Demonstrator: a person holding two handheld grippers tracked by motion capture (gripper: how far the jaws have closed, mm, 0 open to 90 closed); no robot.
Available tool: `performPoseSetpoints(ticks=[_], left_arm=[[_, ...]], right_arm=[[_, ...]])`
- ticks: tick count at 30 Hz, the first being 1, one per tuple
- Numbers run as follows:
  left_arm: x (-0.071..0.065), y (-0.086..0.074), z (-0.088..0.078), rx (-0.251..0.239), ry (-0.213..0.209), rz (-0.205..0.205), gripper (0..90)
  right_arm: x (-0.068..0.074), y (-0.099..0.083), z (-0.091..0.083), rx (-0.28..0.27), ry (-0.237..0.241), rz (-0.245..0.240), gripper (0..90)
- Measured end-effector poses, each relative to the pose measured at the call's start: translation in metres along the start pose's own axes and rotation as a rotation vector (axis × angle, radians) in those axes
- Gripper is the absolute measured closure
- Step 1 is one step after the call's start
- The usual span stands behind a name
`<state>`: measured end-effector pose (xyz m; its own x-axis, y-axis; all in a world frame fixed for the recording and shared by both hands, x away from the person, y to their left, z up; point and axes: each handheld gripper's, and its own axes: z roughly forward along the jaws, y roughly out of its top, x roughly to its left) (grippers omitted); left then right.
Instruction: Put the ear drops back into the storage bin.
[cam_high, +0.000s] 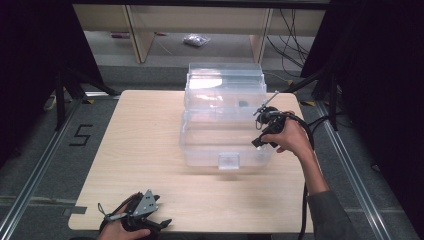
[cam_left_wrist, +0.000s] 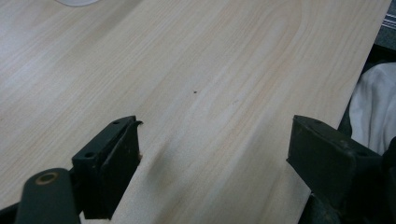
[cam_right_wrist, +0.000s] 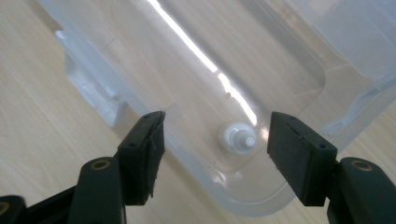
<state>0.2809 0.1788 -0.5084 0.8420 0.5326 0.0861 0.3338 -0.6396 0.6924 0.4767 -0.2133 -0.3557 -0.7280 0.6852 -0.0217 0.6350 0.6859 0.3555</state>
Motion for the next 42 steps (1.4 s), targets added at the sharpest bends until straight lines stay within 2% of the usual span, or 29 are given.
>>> performPoseSetpoints(ticks=[1,2,3,4,6,9,10,11,14,16,17,19,20,21,22,25,26,28,30,32,33,34,36,37,38,40,42], left_arm=[[0.0,0.0,0.0,-0.001,0.0,0.001,16.4],[-0.001,0.0,0.001,-0.005,-0.001,-0.023,16.5],[-0.001,0.0,0.001,-0.005,-0.001,-0.023,16.4],[0.0,0.0,0.0,-0.003,0.0,0.003,16.4],[0.0,0.0,0.0,-0.001,0.001,-0.001,16.4],[-0.001,0.0,0.0,-0.002,-0.001,-0.015,16.4],[-0.001,0.0,0.0,-0.003,0.0,-0.014,16.4],[0.0,0.0,0.0,-0.003,0.0,0.0,16.4],[0.0,0.0,0.0,-0.001,0.002,0.0,16.4],[0.0,0.0,0.0,-0.001,0.0,0.0,16.4],[-0.002,-0.001,0.0,-0.004,-0.002,-0.02,16.4],[-0.002,-0.001,0.0,-0.004,-0.002,-0.015,16.4],[-0.002,-0.001,0.001,-0.003,-0.001,-0.017,16.5],[-0.002,-0.001,0.001,-0.007,-0.003,-0.022,16.5],[0.0,0.0,0.0,-0.007,0.0,-0.004,16.5],[0.0,0.0,0.0,-0.002,0.002,0.0,16.4],[-0.002,0.0,0.0,-0.016,-0.007,-0.017,16.4],[-0.002,-0.001,0.0,-0.003,-0.002,-0.018,16.4],[-0.001,0.0,0.0,-0.008,-0.001,-0.015,16.4],[0.0,0.0,0.0,-0.001,0.002,-0.001,16.4],[0.0,0.0,0.0,0.0,0.003,-0.001,16.4],[0.0,0.0,0.0,-0.001,0.003,0.0,16.4],[0.0,0.0,0.0,-0.001,0.001,0.0,16.4],[-0.001,0.0,0.0,-0.001,0.002,-0.006,16.4],[0.0,0.0,0.0,0.0,0.001,-0.001,16.4],[0.0,0.0,0.0,0.0,0.001,0.0,16.4],[0.0,0.0,0.0,-0.001,0.001,0.0,16.4]], right_arm=[[0.0,-0.001,-0.001,-0.014,-0.001,-0.007,37.0],[0.003,-0.003,-0.003,-0.029,0.003,-0.009,36.5],[0.003,-0.003,-0.003,-0.029,0.003,-0.009,36.5],[0.003,-0.003,-0.004,-0.032,0.003,-0.013,36.4],[0.005,-0.005,-0.006,-0.057,0.01,-0.007,36.3],[0.008,-0.008,-0.008,-0.051,0.012,0.007,35.1],[0.008,-0.009,-0.008,-0.064,0.011,-0.009,34.9],[0.01,-0.013,-0.01,-0.064,0.004,0.002,33.8],[0.012,-0.016,-0.011,-0.088,0.009,-0.016,32.9],[0.015,-0.019,-0.012,-0.1,0.01,-0.011,32.1],[0.019,-0.021,-0.013,-0.109,0.009,0.0,31.8],[0.022,-0.022,-0.014,-0.109,0.017,0.015,31.7],[0.024,-0.024,-0.014,-0.129,0.023,-0.017,31.3],[0.024,-0.024,-0.014,-0.129,0.023,-0.017,31.3],[0.026,-0.026,-0.013,-0.142,0.022,-0.028,31.1],[0.029,-0.028,-0.014,-0.136,0.029,0.001,31.0],[0.03,-0.029,-0.011,-0.159,0.028,-0.029,31.0],[0.031,-0.03,-0.011,-0.158,0.039,-0.031,30.7],[0.032,-0.03,-0.01,-0.157,0.04,-0.031,30.7],[0.035,-0.032,-0.008,-0.146,0.037,-0.003,30.6],[0.034,-0.033,-0.007,-0.161,0.042,-0.027,30.6],[0.037,-0.035,-0.005,-0.165,0.043,-0.013,30.5],[0.037,-0.035,-0.005,-0.17,0.053,-0.027,30.4],[0.04,-0.036,-0.005,-0.162,0.043,0.001,30.2],[0.041,-0.038,-0.004,-0.183,0.046,-0.02,30.1],[0.044,-0.04,-0.002,-0.199,0.052,-0.03,30.1],[0.047,-0.04,-0.001,-0.196,0.05,-0.02,30.1]])
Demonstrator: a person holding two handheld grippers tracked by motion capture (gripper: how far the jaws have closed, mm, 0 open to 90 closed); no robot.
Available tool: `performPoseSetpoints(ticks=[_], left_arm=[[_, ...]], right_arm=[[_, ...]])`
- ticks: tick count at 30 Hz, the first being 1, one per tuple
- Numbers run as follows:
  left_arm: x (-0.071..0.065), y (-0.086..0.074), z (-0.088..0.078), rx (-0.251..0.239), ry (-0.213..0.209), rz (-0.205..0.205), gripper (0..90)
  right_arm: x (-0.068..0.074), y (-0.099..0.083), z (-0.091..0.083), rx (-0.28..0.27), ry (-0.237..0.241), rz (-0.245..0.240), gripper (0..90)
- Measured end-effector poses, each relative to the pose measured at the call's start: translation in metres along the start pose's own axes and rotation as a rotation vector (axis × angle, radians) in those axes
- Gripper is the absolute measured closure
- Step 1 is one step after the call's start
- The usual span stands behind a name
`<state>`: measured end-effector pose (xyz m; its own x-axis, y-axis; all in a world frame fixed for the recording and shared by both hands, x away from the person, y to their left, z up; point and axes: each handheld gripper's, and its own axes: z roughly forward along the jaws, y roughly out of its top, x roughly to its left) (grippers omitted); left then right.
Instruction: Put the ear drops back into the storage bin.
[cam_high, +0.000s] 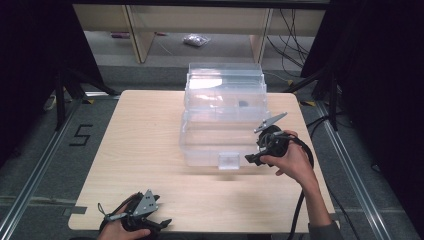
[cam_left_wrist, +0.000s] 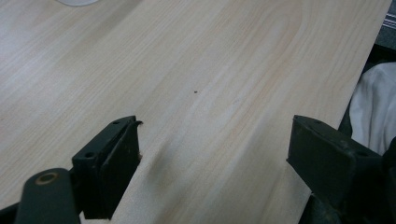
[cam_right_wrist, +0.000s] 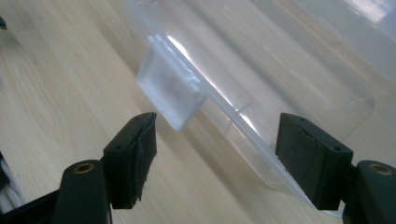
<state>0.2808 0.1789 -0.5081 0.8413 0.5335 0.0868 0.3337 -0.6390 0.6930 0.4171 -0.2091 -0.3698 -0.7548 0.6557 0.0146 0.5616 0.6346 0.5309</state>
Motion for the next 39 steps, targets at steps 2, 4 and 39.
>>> performPoseSetpoints(ticks=[2,4,39], left_arm=[[0.0,0.0,0.0,0.0,0.001,0.0,16.4],[0.0,0.0,0.0,-0.004,-0.001,-0.001,16.4],[-0.002,0.0,-0.001,-0.016,-0.002,-0.017,16.4]], right_arm=[[0.003,-0.002,0.002,-0.005,0.019,-0.001,30.1],[0.004,-0.002,0.004,-0.003,0.015,-0.017,30.0],[0.021,-0.024,0.01,-0.035,0.052,-0.057,25.6]])
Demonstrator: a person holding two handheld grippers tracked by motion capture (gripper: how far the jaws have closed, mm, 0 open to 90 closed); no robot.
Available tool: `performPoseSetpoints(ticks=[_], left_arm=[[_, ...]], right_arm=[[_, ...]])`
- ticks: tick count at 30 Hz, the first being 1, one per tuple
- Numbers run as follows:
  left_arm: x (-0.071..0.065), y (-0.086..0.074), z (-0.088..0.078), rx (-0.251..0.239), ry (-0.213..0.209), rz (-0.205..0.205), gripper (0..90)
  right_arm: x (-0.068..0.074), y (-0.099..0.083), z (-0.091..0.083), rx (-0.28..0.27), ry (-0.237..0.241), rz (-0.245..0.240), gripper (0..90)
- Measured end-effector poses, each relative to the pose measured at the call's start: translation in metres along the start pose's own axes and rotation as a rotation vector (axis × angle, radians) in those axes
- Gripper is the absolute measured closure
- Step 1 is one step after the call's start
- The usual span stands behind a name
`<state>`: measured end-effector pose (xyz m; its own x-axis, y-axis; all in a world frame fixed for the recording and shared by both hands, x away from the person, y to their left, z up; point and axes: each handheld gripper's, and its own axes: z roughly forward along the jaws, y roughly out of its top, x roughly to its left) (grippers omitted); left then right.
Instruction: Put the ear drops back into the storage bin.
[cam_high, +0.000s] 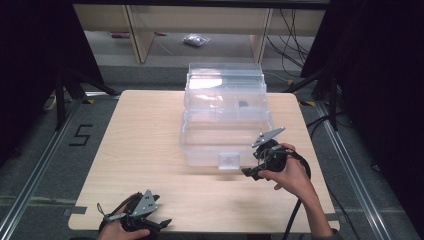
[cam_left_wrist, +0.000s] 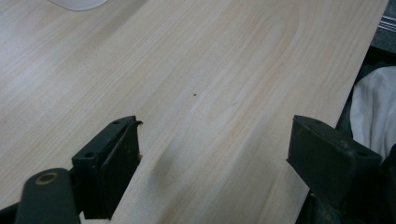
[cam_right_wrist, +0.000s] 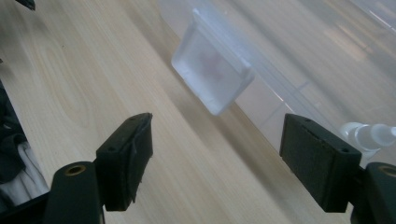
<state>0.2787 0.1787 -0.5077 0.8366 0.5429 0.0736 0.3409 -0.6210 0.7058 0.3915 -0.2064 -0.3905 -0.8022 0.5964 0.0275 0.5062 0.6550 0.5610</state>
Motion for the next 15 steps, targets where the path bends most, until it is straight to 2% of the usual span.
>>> performPoseSetpoints(ticks=[2,4,6,10,11,12,13,15], left_arm=[[0.001,0.001,0.0,0.011,0.001,0.023,16.4],[0.001,0.001,0.0,0.008,-0.001,0.023,16.4],[0.0,0.0,0.0,-0.001,0.002,0.017,16.4],[0.0,0.0,-0.001,0.0,0.0,0.018,16.4],[0.0,0.0,0.0,0.0,0.0,-0.003,16.4],[0.0,0.0,0.0,0.0,0.0,0.0,16.4],[0.0,0.0,0.0,0.0,0.0,0.0,16.4],[0.0,0.001,-0.001,-0.001,0.0,0.019,16.4]], right_arm=[[0.002,-0.001,0.001,-0.011,-0.003,0.015,24.7],[0.003,-0.002,0.002,0.002,-0.004,0.015,23.5],[0.004,-0.003,0.004,-0.014,-0.004,-0.014,22.9],[0.007,-0.005,0.004,-0.005,-0.001,-0.007,21.5],[0.01,-0.005,0.003,0.003,0.004,0.026,21.5],[0.01,-0.006,0.004,-0.013,-0.008,-0.004,21.4],[0.012,-0.006,0.004,-0.017,-0.012,0.006,21.2],[0.012,-0.007,0.005,-0.023,-0.015,-0.006,21.1]])
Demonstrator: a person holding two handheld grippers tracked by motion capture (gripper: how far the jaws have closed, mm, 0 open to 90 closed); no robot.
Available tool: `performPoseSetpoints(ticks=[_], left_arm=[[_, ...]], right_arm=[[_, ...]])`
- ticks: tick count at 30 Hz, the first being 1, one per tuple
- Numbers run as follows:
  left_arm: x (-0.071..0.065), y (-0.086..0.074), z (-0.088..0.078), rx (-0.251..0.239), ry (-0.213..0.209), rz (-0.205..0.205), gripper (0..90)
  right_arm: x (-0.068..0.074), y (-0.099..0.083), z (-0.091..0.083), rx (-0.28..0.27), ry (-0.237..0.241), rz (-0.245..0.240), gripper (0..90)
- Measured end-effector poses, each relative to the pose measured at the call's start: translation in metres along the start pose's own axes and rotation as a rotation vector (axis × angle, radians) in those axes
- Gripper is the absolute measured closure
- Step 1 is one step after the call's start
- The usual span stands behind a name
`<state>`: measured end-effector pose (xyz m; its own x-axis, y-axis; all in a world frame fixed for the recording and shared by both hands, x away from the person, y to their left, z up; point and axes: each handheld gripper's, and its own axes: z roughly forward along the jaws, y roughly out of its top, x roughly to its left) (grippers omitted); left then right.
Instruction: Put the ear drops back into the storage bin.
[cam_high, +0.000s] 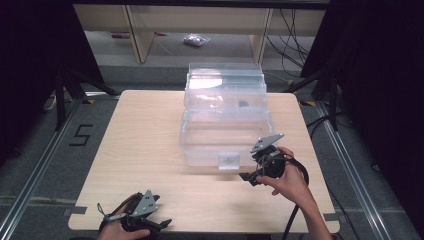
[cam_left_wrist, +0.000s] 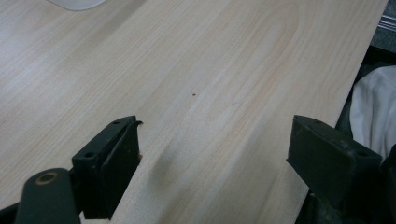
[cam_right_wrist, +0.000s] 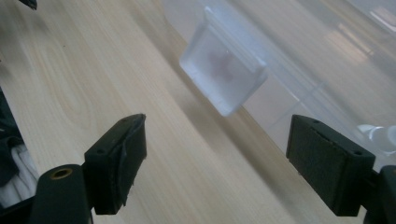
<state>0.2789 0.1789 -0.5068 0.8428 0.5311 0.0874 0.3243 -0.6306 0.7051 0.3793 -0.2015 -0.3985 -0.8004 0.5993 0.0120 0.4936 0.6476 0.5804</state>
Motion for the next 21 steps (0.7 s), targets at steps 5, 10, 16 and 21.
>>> performPoseSetpoints(ticks=[5,10,16,21], left_arm=[[-0.001,0.0,0.0,0.001,0.002,-0.018,16.4],[0.0,0.0,0.0,0.001,0.001,0.0,16.4],[0.0,0.0,0.0,0.0,0.001,0.001,16.4],[0.0,0.0,0.0,0.0,0.002,-0.002,16.4]], right_arm=[[0.004,-0.003,0.003,0.006,0.007,0.005,21.2],[0.008,-0.006,0.006,-0.002,-0.002,0.007,21.4],[0.013,-0.009,0.01,-0.004,0.015,0.017,21.3],[0.016,-0.014,0.015,-0.016,0.014,-0.009,21.3]])
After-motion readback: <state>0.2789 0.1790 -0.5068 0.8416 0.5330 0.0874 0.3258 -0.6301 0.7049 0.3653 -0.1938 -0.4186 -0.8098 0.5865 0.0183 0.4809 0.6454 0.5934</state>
